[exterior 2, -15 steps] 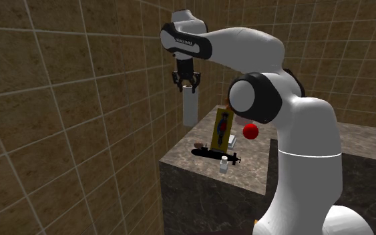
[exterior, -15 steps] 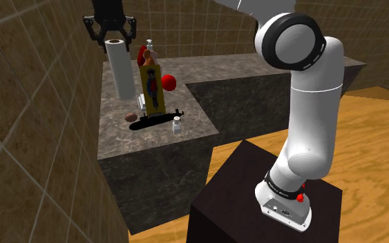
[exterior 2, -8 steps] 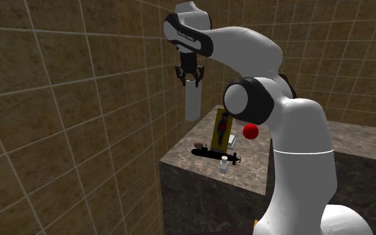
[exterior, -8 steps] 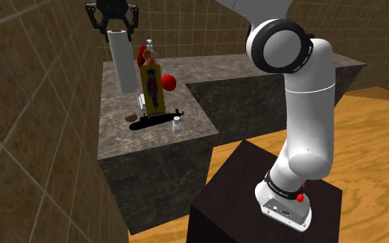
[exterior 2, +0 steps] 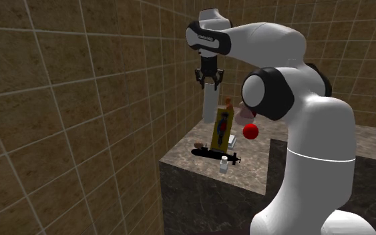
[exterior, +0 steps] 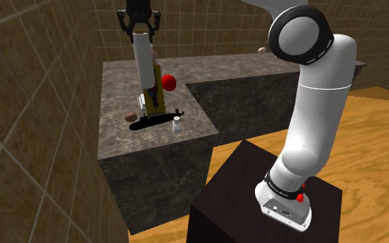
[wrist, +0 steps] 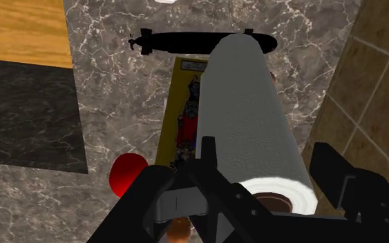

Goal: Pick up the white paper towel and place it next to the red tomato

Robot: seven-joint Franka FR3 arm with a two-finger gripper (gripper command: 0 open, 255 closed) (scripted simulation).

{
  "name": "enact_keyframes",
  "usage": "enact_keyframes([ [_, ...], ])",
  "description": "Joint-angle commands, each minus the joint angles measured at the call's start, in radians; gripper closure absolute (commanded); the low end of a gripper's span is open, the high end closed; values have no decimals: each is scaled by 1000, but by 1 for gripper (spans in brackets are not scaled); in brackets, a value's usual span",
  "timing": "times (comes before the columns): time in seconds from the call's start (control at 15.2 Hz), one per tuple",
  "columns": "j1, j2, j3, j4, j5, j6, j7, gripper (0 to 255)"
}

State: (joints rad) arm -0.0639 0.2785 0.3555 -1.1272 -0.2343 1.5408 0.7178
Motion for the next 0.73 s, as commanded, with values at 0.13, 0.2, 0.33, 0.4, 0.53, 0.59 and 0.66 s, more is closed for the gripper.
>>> enact_keyframes([
  [0.13, -75, -32, -28, -72, 33, 56, -86, 255],
  [0.2, -92, -35, -35, -84, 40, 67, -108, 255],
  [0.33, -124, -38, -51, -101, 52, 88, -150, 255],
  [0.4, -139, -38, -58, -108, 57, 97, -171, 255],
  [0.53, -169, -33, -73, -115, 67, 114, -213, 255],
  [0.59, -183, -29, -80, -116, 71, 122, -234, 255],
  [0.66, -197, -23, -87, -115, 75, 129, -254, 255],
])
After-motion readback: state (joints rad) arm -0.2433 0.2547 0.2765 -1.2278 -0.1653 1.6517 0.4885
